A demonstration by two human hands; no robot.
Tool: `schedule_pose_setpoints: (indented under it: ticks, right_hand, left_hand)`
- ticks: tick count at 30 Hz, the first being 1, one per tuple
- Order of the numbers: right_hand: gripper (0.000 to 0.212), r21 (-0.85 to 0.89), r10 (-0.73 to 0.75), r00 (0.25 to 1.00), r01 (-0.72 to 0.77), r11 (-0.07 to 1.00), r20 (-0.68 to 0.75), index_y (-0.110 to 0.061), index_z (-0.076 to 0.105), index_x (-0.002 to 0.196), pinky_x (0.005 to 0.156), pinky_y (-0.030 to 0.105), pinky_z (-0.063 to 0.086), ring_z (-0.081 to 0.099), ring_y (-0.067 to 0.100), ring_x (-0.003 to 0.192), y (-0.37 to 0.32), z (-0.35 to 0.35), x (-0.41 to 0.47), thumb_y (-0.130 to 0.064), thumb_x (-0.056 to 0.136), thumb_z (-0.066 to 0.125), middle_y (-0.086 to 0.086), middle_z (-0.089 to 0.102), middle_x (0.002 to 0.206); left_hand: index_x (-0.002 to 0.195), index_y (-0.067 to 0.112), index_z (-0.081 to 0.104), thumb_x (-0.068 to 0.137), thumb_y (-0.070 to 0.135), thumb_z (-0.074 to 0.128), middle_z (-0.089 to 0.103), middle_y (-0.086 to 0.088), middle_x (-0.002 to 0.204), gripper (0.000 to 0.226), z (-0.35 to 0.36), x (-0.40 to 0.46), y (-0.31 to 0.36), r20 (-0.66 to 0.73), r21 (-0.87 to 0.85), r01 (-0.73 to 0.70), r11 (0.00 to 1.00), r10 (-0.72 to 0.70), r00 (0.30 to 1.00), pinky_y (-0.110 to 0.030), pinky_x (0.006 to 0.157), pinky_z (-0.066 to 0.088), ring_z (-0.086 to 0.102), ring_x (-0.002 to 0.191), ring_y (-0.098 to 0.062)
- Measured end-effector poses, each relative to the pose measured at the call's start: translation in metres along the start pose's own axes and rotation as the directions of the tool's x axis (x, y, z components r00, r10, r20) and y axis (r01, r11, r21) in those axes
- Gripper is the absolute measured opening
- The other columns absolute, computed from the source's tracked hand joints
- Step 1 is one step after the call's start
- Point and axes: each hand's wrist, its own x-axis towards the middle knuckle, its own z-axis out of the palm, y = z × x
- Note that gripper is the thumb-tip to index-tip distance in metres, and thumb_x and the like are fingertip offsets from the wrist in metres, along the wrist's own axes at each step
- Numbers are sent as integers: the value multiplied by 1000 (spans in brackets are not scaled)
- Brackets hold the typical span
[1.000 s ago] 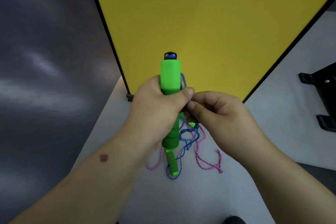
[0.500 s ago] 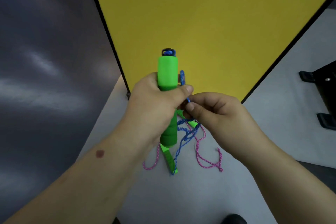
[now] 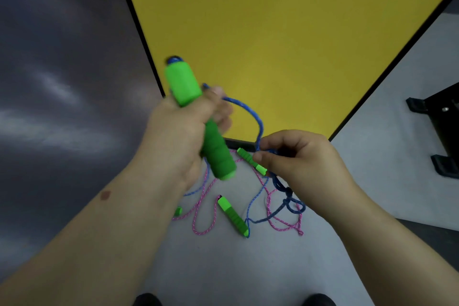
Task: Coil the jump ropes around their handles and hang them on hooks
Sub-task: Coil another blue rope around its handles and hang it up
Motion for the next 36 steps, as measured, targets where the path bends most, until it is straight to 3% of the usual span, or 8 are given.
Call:
schedule_pose_setpoints:
  ticks: [4,7,13,18,20,23,27,36]
  right_hand:
    - [6,116,-40,996,49,992,-83,-23,79,82,50,23,46,61,16,58,-6,4,-2,-18,84,82,11,73,72]
    - [9,153,-57,994,71,986,-96,-21,77,80,51,27,48,62,18,60,-9,4,-3,-13,85,80,3,75,68]
    - [30,342,-46,999,46,939,-7,-16,73,97,82,35,62,76,19,85,-7,3,-1,8,80,78,5,79,93]
    - [22,366,60,993,-20,930,-100,-17,74,88,58,22,54,67,15,61,3,-2,7,5,88,71,-2,73,73]
    - [23,337,95,981,-33,941,-169,-17,73,84,52,28,48,56,16,51,9,-1,9,2,93,65,-2,64,63]
    - [27,273,184,945,-108,956,-271,-20,71,82,50,33,36,40,18,48,18,-5,16,-2,94,56,-2,61,65]
    - [32,65,207,922,-197,978,-328,-26,70,90,42,22,32,37,15,45,26,-9,19,-10,100,44,5,58,71]
    - [29,73,236,905,-225,972,-353,-28,70,96,54,32,34,35,19,51,37,-14,26,-22,103,42,0,43,60]
  left_hand:
    - [103,13,67,79,38,82,76,-14,100,38,9,-13,-25,201,287,-19,958,-40,979,-56,92,60,76,93,-27]
    - [100,26,71,74,40,80,78,-3,96,31,9,-17,-28,228,459,-112,881,5,974,-53,89,62,78,93,-24]
    - [99,18,68,82,7,84,73,2,74,26,9,-8,-19,64,232,-42,972,28,998,-34,69,62,73,68,-14]
    - [105,12,62,88,0,77,71,-1,70,25,-4,4,0,-32,129,-126,984,132,991,-27,63,60,68,60,-11]
    - [103,14,62,89,1,77,71,-5,76,24,-8,7,5,-67,136,-165,977,175,982,-26,62,59,68,61,-12]
    - [108,12,63,89,2,77,71,-7,80,25,-17,14,11,-123,149,-226,963,245,962,-25,63,58,69,62,-12]
    - [109,13,63,89,4,77,71,-15,90,26,-22,18,13,-145,159,-258,953,281,949,-27,65,59,72,69,-15]
    - [99,17,60,91,4,74,70,-8,86,21,-36,26,23,-234,167,-317,933,350,907,-28,68,62,75,74,-15]
